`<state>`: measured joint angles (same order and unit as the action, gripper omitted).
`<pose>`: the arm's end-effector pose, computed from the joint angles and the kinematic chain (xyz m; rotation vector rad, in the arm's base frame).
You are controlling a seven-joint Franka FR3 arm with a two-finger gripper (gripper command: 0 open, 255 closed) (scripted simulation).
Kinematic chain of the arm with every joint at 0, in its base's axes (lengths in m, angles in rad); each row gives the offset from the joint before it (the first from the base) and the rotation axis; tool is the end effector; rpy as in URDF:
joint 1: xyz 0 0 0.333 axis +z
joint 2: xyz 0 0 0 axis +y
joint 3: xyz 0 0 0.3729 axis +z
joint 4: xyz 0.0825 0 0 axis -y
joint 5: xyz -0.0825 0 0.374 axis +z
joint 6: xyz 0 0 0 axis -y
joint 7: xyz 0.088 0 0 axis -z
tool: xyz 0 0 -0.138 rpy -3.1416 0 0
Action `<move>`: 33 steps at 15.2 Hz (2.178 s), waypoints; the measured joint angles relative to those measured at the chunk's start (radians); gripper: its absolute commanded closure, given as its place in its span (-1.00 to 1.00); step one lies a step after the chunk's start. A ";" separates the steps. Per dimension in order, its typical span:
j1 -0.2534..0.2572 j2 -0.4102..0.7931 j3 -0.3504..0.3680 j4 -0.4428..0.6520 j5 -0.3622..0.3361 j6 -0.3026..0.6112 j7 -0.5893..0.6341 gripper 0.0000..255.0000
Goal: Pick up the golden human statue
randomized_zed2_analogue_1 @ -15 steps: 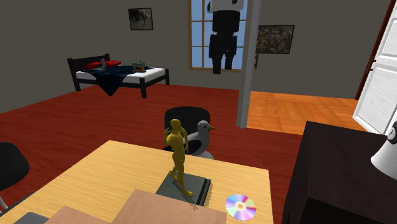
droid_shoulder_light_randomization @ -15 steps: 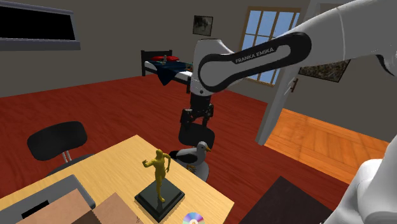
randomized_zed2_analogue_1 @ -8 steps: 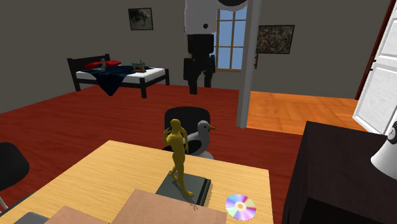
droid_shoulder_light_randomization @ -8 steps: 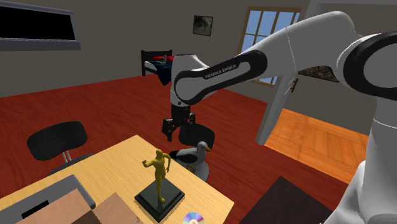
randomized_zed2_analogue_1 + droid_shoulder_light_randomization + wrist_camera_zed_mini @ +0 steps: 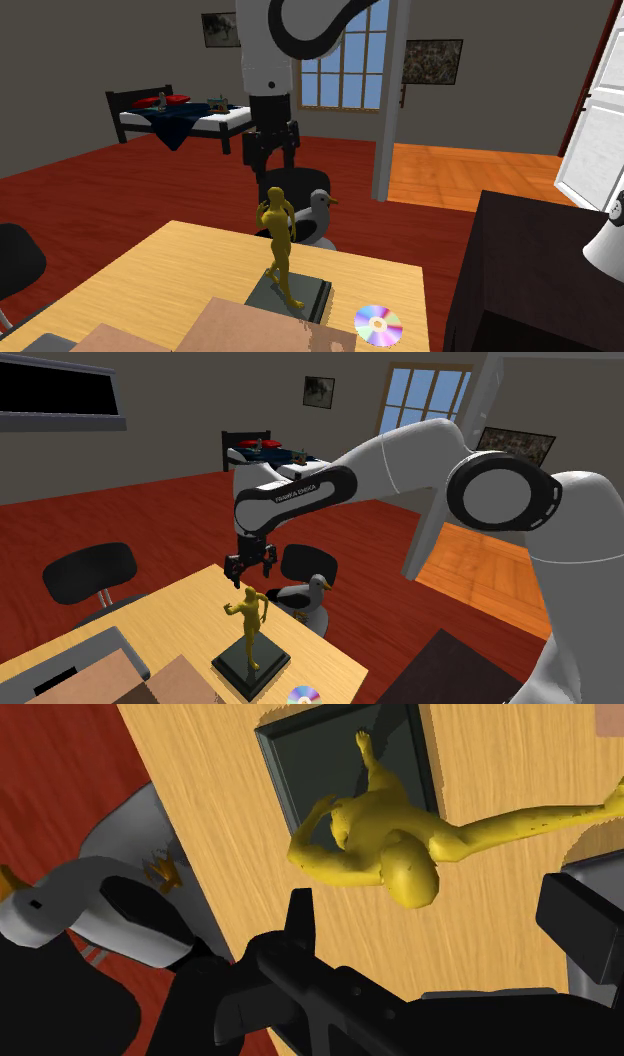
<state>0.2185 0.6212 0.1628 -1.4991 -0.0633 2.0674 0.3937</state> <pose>0.6840 0.2461 0.3251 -3.1199 0.0137 0.0879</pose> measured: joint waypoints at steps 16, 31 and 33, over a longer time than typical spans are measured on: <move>0.008 0.079 -0.006 0.008 -0.009 0.068 0.005 1.00; 0.003 0.008 0.001 0.044 0.001 -0.040 0.001 1.00; 0.004 -0.008 0.003 0.046 0.003 -0.057 0.003 1.00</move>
<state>0.2220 0.6133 0.1653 -1.4532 -0.0605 2.0100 0.3962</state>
